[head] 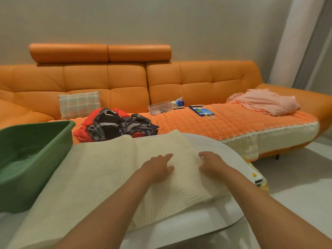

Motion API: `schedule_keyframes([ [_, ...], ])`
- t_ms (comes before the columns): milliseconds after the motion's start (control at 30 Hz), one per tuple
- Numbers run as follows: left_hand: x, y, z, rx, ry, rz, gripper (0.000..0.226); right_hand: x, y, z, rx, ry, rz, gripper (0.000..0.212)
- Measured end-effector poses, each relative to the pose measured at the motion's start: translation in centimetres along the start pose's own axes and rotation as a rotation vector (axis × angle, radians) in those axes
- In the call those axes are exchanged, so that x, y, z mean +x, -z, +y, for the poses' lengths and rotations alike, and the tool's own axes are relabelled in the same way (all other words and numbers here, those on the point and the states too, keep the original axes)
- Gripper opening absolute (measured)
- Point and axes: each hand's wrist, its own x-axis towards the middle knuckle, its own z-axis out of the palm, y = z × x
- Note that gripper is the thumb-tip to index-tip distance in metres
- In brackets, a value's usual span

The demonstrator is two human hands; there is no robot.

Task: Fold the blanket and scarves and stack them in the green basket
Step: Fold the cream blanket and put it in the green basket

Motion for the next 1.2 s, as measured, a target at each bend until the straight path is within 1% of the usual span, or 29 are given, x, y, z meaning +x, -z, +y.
schedule_keyframes([
  [100, -0.1, 0.9, 0.6, -0.038, -0.076, 0.199, 0.055, -0.5, 0.4, -1.8, 0.183, 0.100, 0.045, 0.064],
  [167, -0.5, 2.0, 0.5, -0.030, -0.142, 0.319, 0.059, -1.3, 0.9, -3.8, 0.296, 0.194, 0.060, 0.062],
  [233, -1.0, 3.3, -0.3, -0.016, -0.198, 0.378, 0.068, -2.3, 1.2, -6.1, 0.402, 0.295, 0.020, 0.060],
  [300, -1.5, 4.4, -1.7, -0.016, -0.237, 0.360, 0.074, -2.9, 1.2, -8.1, 0.546, 0.346, -0.093, 0.062],
  [400, -2.2, 5.3, -3.8, -0.072, -0.237, 0.332, 0.072, -2.9, 0.3, -10.1, 0.757, 0.322, -0.355, 0.065],
  [467, -2.6, 5.6, -5.2, -0.085, -0.211, 0.340, 0.057, -2.9, -0.4, -11.0, 0.972, 0.249, -0.494, 0.068],
  [500, -2.9, 5.6, -5.9, -0.049, -0.205, 0.352, 0.047, -2.8, -0.6, -11.3, 1.093, 0.213, -0.522, 0.068],
  [533, -3.1, 5.6, -6.8, -0.013, -0.202, 0.365, 0.041, -2.6, -0.8, -11.6, 1.190, 0.174, -0.514, 0.065],
  [567, -3.3, 5.6, -7.8, 0.007, -0.204, 0.385, 0.040, -2.4, -1.0, -11.9, 1.229, 0.131, -0.468, 0.059],
  [600, -3.6, 5.5, -8.9, 0.004, -0.205, 0.403, 0.041, -2.1, -1.2, -12.0, 1.170, 0.099, -0.387, 0.052],
  [667, -4.4, 5.4, -11.4, -0.028, -0.219, 0.446, 0.040, -1.3, -1.7, -12.0, 0.859, 0.108, -0.224, 0.041],
  [733, -5.4, 5.5, -13.7, -0.043, -0.199, 0.447, 0.042, -0.8, -2.6, -12.0, 0.613, 0.174, -0.174, 0.038],
  [767, -6.0, 5.7, -14.6, -0.036, -0.150, 0.404, 0.047, -0.6, -3.1, -12.0, 0.543, 0.187, -0.184, 0.039],
  [800, -6.6, 5.9, -15.2, -0.003, -0.081, 0.326, 0.054, -0.5, -3.7, -12.1, 0.495, 0.185, -0.204, 0.039],
  [867, -7.5, 6.5, -15.2, 0.155, 0.076, 0.181, 0.065, -0.4, -4.6, -12.5, 0.451, 0.176, -0.232, 0.042],
  [900, -7.7, 6.9, -14.6, 0.237, 0.117, 0.167, 0.064, -0.3, -4.8, -12.7, 0.438, 0.175, -0.230, 0.044],
  [933, -8.0, 7.3, -13.9, 0.285, 0.116, 0.204, 0.060, -0.2, -4.9, -12.8, 0.425, 0.175, -0.222, 0.045],
  [967, -8.2, 7.6, -12.9, 0.289, 0.080, 0.275, 0.054, 0.0, -4.9, -12.9, 0.416, 0.177, -0.213, 0.045],
  [1000, -8.4, 7.8, -11.7, 0.243, 0.023, 0.348, 0.045, 0.1, -4.8, -12.9, 0.403, 0.174, -0.207, 0.044],
  [1033, -8.6, 7.7, -10.5, 0.152, -0.031, 0.372, 0.033, 0.2, -4.7, -12.8, 0.386, 0.168, -0.201, 0.043],
  [1067, -8.9, 7.7, -9.2, 0.030, -0.083, 0.319, 0.021, 0.3, -4.5, -12.6, 0.357, 0.159, -0.199, 0.042],
  [1100, -9.1, 7.6, -8.1, -0.102, -0.113, 0.196, 0.022, 0.2, -4.2, -12.5, 0.320, 0.155, -0.211, 0.041],
  [1133, -9.4, 7.4, -6.9, -0.212, -0.117, 0.043, 0.035, 0.0, -4.0, -12.3, 0.276, 0.163, -0.245, 0.039],
  [1167, -9.7, 7.0, -6.2, -0.238, -0.108, -0.090, 0.048, -0.3, -3.6, -12.1, 0.235, 0.182, -0.290, 0.037],
  [1200, -9.8, 6.7, -5.8, -0.195, -0.114, -0.176, 0.055, -0.7, -3.3, -12.0, 0.204, 0.202, -0.331, 0.035],
])
